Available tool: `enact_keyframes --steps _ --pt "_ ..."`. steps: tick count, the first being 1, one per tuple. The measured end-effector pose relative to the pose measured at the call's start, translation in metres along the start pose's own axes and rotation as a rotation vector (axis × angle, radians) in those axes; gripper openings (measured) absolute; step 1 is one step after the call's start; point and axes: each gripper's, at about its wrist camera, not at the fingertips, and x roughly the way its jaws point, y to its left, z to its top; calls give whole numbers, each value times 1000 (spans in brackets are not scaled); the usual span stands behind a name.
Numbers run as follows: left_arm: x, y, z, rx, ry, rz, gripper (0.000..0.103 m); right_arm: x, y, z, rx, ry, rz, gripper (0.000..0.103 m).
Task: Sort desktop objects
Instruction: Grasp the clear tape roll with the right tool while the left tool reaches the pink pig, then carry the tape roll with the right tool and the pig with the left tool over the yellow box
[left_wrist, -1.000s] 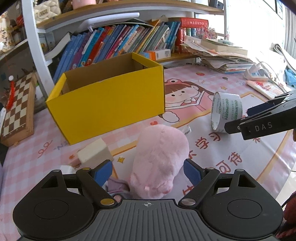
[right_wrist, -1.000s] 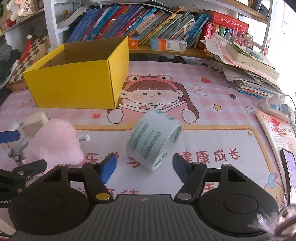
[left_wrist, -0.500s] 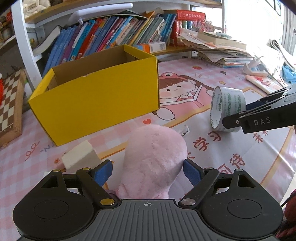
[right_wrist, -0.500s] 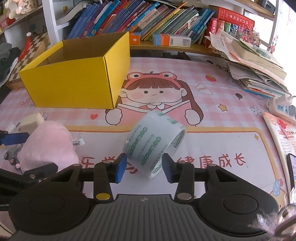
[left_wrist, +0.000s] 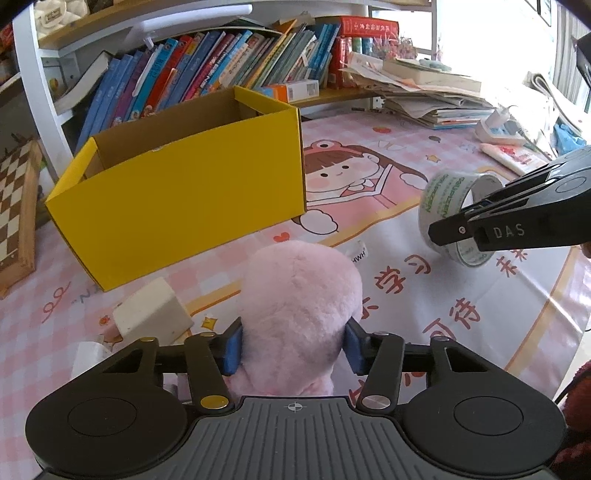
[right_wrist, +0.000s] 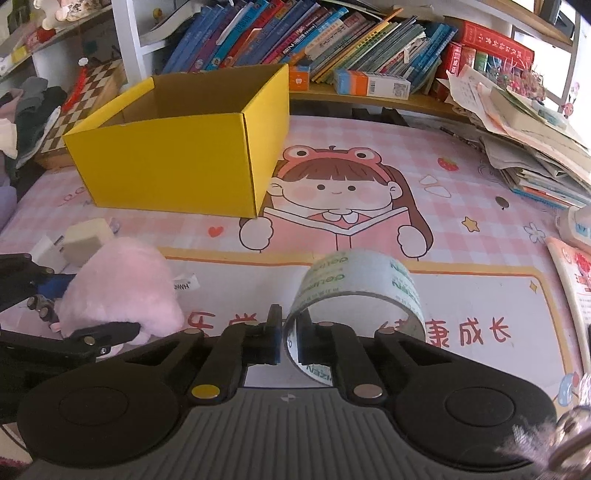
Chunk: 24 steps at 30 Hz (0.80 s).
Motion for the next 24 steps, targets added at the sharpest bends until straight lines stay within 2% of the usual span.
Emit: enact_keyframes --steps 13,24 --pt "-42 4 3 -27 -106 26 49 -26 15 3 -30 -65 23 5" --pt "-79 20 2 -96 -187 58 49 -48 35 5 -57 -102 60 5"
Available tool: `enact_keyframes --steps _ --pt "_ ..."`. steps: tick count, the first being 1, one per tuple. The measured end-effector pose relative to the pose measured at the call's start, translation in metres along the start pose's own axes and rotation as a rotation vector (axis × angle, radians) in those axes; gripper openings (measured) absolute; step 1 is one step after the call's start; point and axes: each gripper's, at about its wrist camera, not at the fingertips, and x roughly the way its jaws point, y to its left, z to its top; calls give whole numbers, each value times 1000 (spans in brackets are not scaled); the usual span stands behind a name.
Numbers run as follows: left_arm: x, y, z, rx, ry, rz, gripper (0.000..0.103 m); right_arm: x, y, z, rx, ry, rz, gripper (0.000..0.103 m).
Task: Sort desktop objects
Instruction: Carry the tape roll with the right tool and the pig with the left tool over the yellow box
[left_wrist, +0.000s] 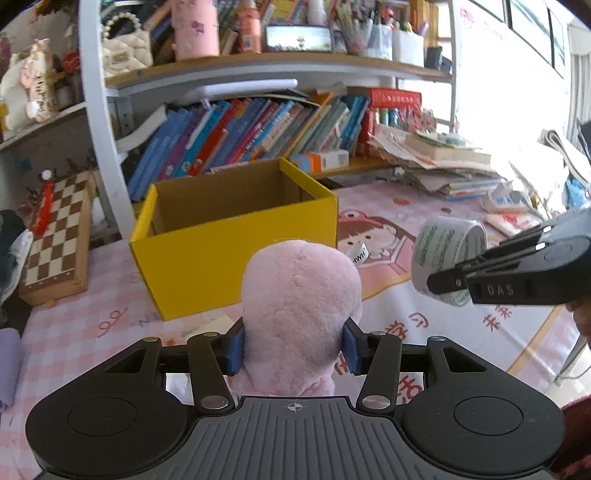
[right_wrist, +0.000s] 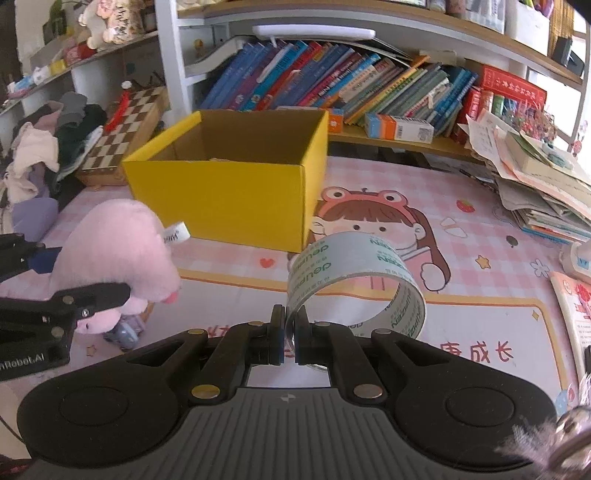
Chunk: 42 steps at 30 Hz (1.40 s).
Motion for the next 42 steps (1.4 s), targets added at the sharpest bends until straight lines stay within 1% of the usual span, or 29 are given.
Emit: enact_keyframes --steps 8,14,25,30,36,42 --pt "-20 13 9 -14 -54 10 49 -10 19 14 -54 -15 45 5" --pt "-29 27 22 -19 -103 28 49 -17 32 34 -108 -46 70 5" --pt "-35 56 63 -3 -218 85 49 -16 45 100 -218 -154 96 5" --pt "-28 67 82 -4 -257 107 49 -9 48 131 -264 -190 107 5" --pt "-8 80 105 0 -277 124 49 6 52 169 -334 -231 123 5" --pt "20 90 122 -19 -265 135 49 27 52 196 -383 -242 140 5"
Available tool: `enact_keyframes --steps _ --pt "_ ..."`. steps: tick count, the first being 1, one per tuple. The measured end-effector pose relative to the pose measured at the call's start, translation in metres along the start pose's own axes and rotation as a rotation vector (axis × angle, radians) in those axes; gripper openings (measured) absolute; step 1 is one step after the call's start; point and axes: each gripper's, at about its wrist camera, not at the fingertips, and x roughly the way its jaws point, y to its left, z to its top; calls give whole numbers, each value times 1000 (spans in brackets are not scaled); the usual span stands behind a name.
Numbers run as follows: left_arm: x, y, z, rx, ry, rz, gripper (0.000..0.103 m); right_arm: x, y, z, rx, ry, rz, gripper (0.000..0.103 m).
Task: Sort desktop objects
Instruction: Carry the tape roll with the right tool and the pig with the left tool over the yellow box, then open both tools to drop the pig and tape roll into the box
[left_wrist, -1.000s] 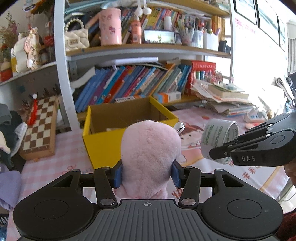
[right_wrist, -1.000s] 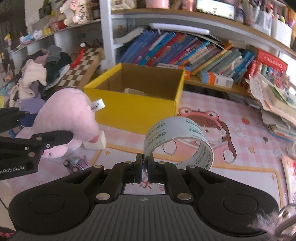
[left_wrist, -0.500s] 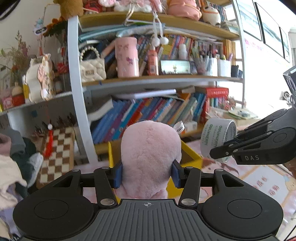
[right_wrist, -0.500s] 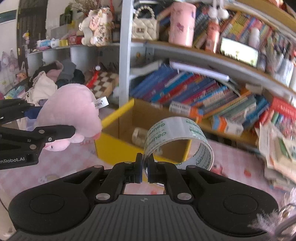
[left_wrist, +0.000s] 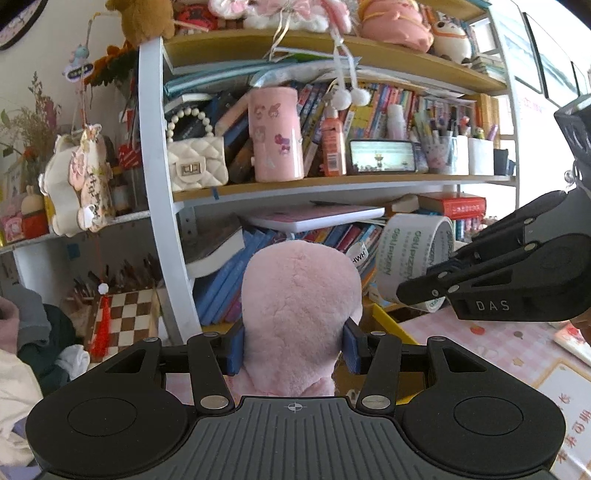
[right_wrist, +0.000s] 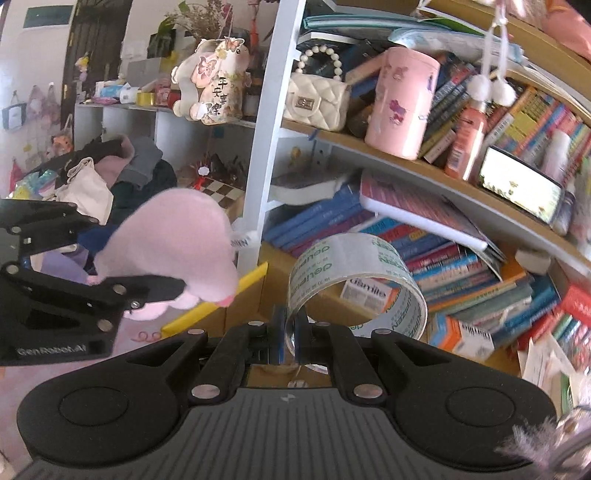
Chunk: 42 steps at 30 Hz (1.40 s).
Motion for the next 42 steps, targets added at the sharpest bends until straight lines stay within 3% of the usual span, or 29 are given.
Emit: enact_keyframes --steps 9,23,33,42 --pt "52 -1 0 -6 61 11 49 57 -16 -6 -32 95 51 5" --pt "122 -6 -25 22 230 18 49 134 -39 -33 -45 253 130 5" --pt "151 -16 -47 84 347 2 49 173 -34 -58 -75 391 204 5" --pt "161 -17 -62 117 417 -7 49 187 -35 -65 -96 436 218 5"
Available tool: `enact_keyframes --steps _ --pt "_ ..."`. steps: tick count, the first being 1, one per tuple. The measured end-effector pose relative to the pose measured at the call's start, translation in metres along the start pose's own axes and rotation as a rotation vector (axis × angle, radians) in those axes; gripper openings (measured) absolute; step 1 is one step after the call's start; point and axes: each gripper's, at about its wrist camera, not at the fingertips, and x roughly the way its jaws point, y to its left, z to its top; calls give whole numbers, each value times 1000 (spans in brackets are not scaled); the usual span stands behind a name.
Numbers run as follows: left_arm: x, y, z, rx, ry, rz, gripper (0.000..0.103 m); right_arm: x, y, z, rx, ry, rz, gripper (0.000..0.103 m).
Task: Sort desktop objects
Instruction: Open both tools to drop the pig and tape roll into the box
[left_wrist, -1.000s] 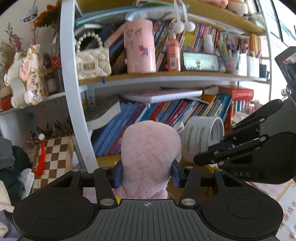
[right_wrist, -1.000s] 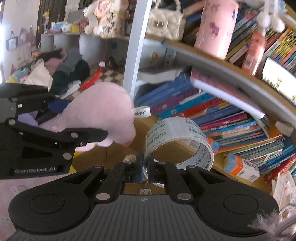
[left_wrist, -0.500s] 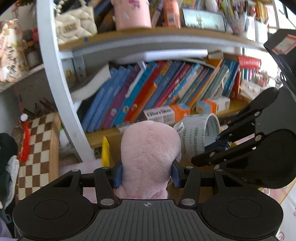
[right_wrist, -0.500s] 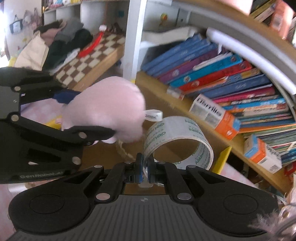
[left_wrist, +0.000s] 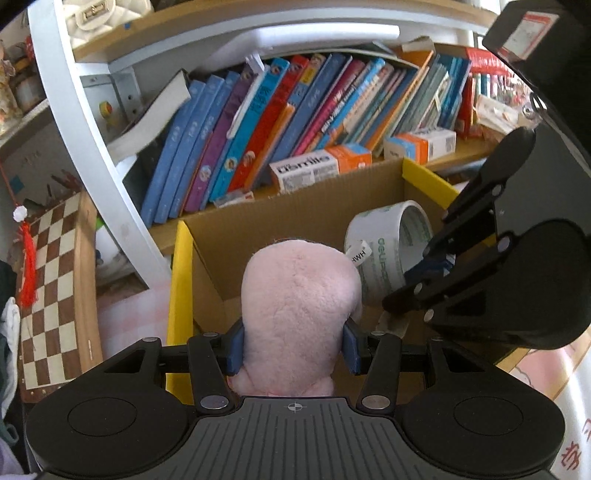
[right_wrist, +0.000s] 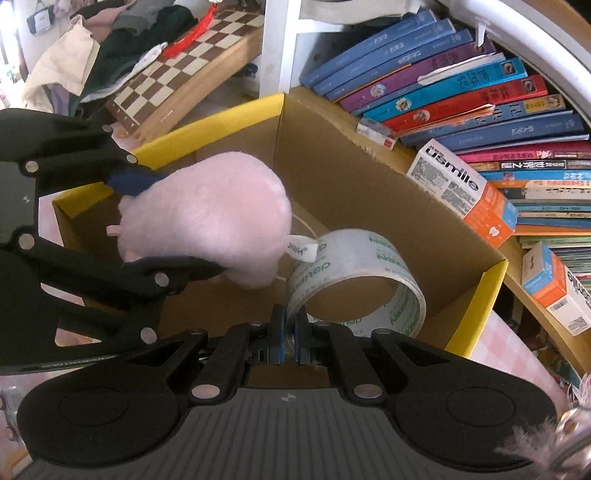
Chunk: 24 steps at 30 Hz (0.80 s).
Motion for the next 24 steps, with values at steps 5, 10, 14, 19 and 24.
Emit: enact_keyframes --steps 5,10,14,19,24 --pt "3 2 1 -13 16 -7 50 10 -3 -3 20 38 13 5" --pt "6 7 1 -42 40 -19 54 12 -4 -6 32 55 22 6" --pt "7 8 1 -55 50 -18 58 10 -4 -5 44 48 20 10" --pt "-3 6 2 -40 30 -12 60 0 -3 -5 60 24 19 16" --pt "-21 1 3 -17 -23 7 72 -19 0 -3 77 -26 0 23"
